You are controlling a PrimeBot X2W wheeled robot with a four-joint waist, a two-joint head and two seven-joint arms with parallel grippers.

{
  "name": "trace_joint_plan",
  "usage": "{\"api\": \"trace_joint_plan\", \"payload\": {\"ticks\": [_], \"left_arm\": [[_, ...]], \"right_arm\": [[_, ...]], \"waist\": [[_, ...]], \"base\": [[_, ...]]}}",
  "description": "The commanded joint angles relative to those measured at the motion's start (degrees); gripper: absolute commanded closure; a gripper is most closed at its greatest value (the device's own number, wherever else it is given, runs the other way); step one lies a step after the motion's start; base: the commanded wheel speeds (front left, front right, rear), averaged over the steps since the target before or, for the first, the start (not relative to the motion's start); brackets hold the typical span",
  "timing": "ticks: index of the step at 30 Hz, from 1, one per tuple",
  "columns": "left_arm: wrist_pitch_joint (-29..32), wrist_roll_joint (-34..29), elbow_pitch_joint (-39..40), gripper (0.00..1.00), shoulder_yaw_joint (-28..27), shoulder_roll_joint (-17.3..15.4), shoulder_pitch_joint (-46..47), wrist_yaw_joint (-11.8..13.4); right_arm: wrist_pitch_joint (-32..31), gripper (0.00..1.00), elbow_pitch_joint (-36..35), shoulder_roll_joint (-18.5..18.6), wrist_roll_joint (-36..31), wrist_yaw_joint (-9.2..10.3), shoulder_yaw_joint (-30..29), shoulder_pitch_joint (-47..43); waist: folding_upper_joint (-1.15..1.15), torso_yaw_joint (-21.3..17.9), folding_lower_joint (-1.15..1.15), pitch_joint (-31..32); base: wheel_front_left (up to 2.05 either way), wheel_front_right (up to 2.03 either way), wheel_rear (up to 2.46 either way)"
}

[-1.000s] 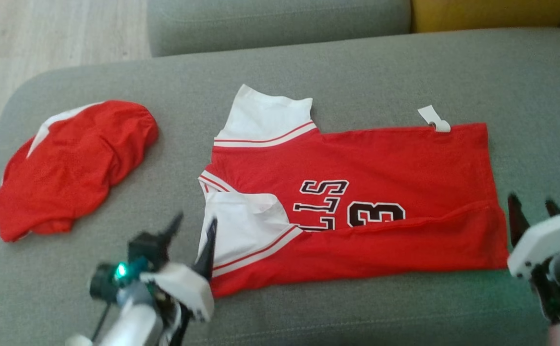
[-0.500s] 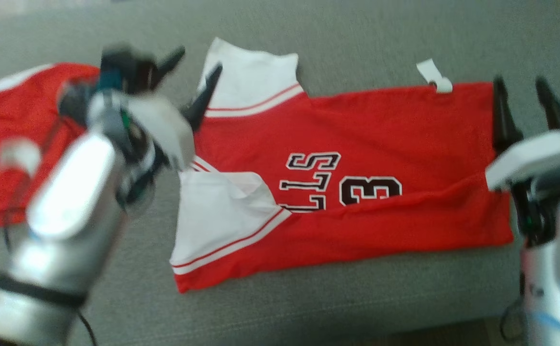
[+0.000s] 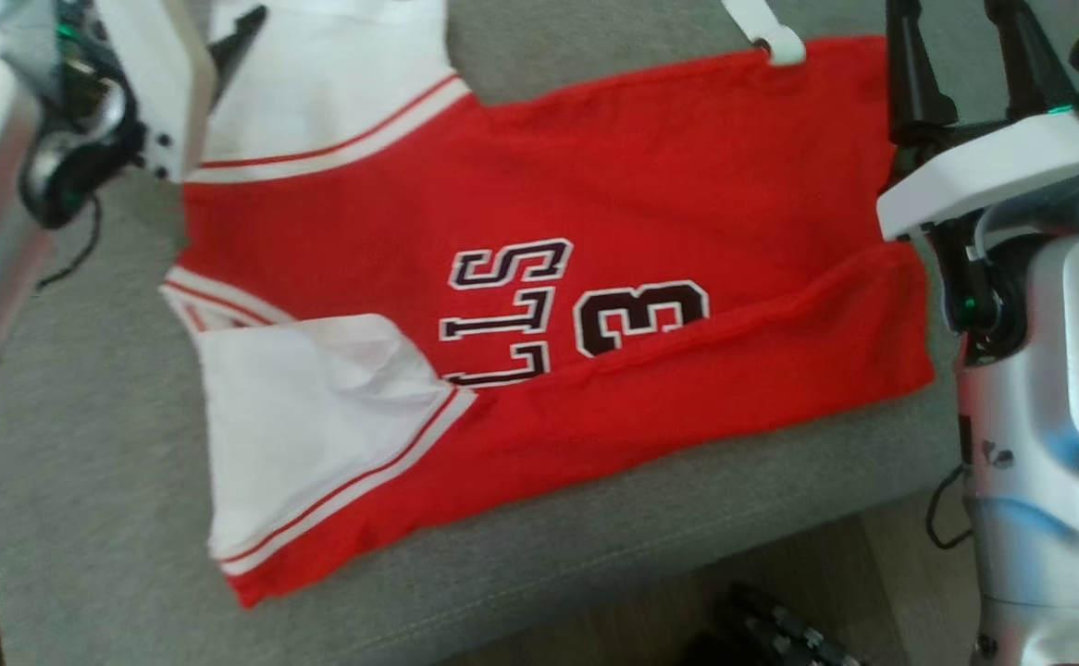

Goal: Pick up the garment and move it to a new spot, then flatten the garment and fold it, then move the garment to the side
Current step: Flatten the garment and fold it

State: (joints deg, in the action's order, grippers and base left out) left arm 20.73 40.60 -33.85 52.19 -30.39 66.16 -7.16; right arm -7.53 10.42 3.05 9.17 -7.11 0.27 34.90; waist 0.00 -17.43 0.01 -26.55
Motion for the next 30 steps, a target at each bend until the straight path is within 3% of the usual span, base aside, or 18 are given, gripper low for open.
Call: {"api": "trace_joint_plan", "payload": {"ticks": [1,10,22,23,24,27,30], "left_arm": [[-0.7,0.66,0.28,0.0,-1.15,-2.56,4.12,-0.32],[-3.68,2.47,-7.37,0.0,5.19,-4.46,8.87,-0.32],[-4.02,7.94,-11.25,0.0,10.37,-2.77,9.94,-0.33],[-3.65,9.2,-10.88,0.25,10.79,-2.66,9.83,-0.33],[-3.44,10.44,-10.45,1.0,11.13,-2.61,9.81,-0.33],[-3.71,12.71,-9.38,1.0,12.6,-2.69,10.03,-0.33],[-8.13,14.63,-10.24,1.0,12.21,-1.94,10.57,-0.33]], "right_arm": [[0.77,0.0,-1.58,-0.16,0.59,-0.37,1.39,1.64],[2.39,0.0,-0.82,-0.16,1.74,-0.37,2.95,2.34],[2.66,0.0,-0.4,-0.17,1.72,-0.37,2.85,2.04],[2.58,0.0,-0.34,-0.17,1.58,-0.37,2.67,2.11],[2.49,0.0,-0.26,-0.17,1.42,-0.37,2.45,2.21],[2.31,0.0,0.22,-0.17,0.66,-0.37,1.44,2.43],[1.86,0.0,1.27,-0.17,-0.85,-0.37,-0.22,2.56]], "waist": [[0.0,-2.28,-0.01,-2.12],[0.0,-4.81,-0.01,-3.61],[0.0,-5.4,-0.01,-3.87],[0.0,-5.32,-0.01,-3.84],[0.0,-5.22,-0.01,-3.81],[0.0,-4.46,-0.01,-3.32],[0.0,-2.67,-0.01,-1.9]], "base": [[0.0,0.0,0.0],[0.0,0.0,0.0],[0.0,0.0,0.0],[0.0,0.0,0.0],[0.0,0.0,0.0],[0.0,0.0,0.0],[0.0,0.0,0.0]]}}
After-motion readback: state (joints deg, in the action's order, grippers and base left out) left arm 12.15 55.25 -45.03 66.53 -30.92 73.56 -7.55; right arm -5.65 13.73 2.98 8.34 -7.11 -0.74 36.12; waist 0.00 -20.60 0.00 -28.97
